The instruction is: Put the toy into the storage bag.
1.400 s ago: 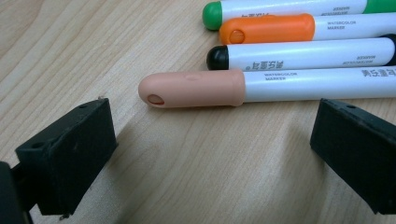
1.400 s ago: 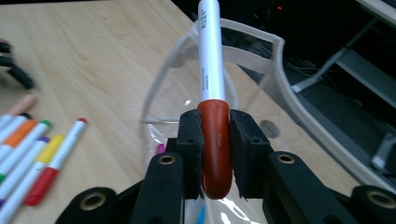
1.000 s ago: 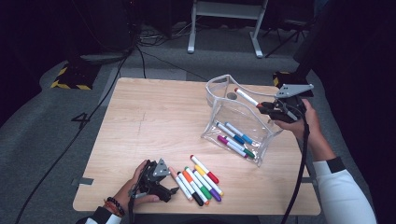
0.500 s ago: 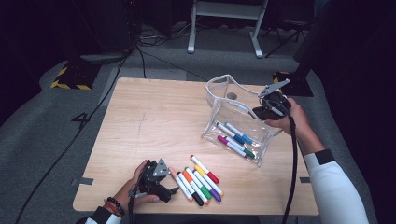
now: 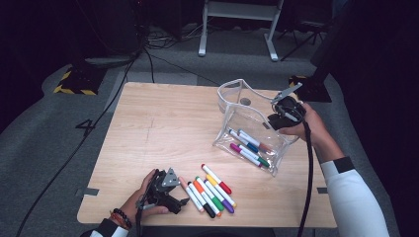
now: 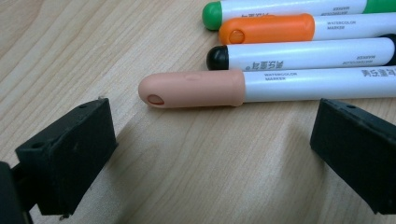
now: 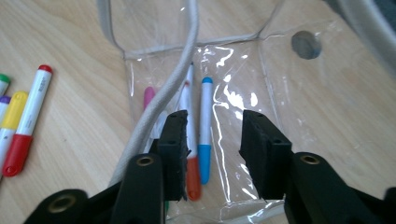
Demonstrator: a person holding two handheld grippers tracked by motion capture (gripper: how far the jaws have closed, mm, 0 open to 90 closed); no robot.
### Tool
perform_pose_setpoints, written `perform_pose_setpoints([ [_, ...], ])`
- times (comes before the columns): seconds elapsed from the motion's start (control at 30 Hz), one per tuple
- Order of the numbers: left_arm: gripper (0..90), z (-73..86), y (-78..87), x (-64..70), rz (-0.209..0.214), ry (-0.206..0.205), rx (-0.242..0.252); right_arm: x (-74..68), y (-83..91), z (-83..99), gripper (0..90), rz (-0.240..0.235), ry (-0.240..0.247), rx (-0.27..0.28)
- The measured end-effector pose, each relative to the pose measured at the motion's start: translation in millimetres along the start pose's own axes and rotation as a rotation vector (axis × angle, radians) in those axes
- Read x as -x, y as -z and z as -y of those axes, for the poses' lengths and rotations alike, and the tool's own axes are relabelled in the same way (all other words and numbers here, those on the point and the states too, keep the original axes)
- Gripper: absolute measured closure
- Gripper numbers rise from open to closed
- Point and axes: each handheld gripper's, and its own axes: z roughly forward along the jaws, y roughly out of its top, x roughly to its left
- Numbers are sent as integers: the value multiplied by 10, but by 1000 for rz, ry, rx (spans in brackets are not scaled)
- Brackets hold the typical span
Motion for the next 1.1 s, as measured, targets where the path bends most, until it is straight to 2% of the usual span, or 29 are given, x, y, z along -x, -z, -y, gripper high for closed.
perform_pose_setpoints([
  [0.07, 4, 0, 0, 0, 0, 0, 0, 30, 65, 30, 565, 36, -19, 30],
  [0.1, 4, 0, 0, 0, 0, 0, 0, 35, 83, 39, 561, 37, -24, 40],
  [0.17, 4, 0, 0, 0, 0, 0, 0, 48, 171, 74, 535, 53, -42, 84],
  [0.2, 4, 0, 0, 0, 0, 0, 0, 37, 253, 106, 522, 64, -49, 127],
  [0.27, 5, 0, 0, 0, 0, 0, 0, 17, 373, 157, 521, 53, -49, 190],
  [0.33, 4, 0, 0, 0, 0, 0, 0, -11, 457, 194, 502, 61, -50, 226],
  [0.4, 4, 0, 0, 1, 0, 0, 0, -53, 559, 247, 484, 44, -48, 277],
  [0.5, 4, 0, 0, 1, 0, 0, 0, -151, 669, 322, 438, 41, -35, 325],
  [0.67, 4, 0, 0, 0, 0, 0, 0, -366, 771, 447, 388, 40, 12, 371],
  [0.83, 5, 0, 1, 0, -1, -1, 0, -597, 849, 595, 343, 14, 40, 430],
  [0.97, 5, 0, 0, 1, -1, -1, 0, -772, 829, 725, 336, 7, 63, 461],
  [1.1, 4, 0, 1, 1, -1, -1, 0, -939, 742, 847, 330, -5, 82, 467],
])
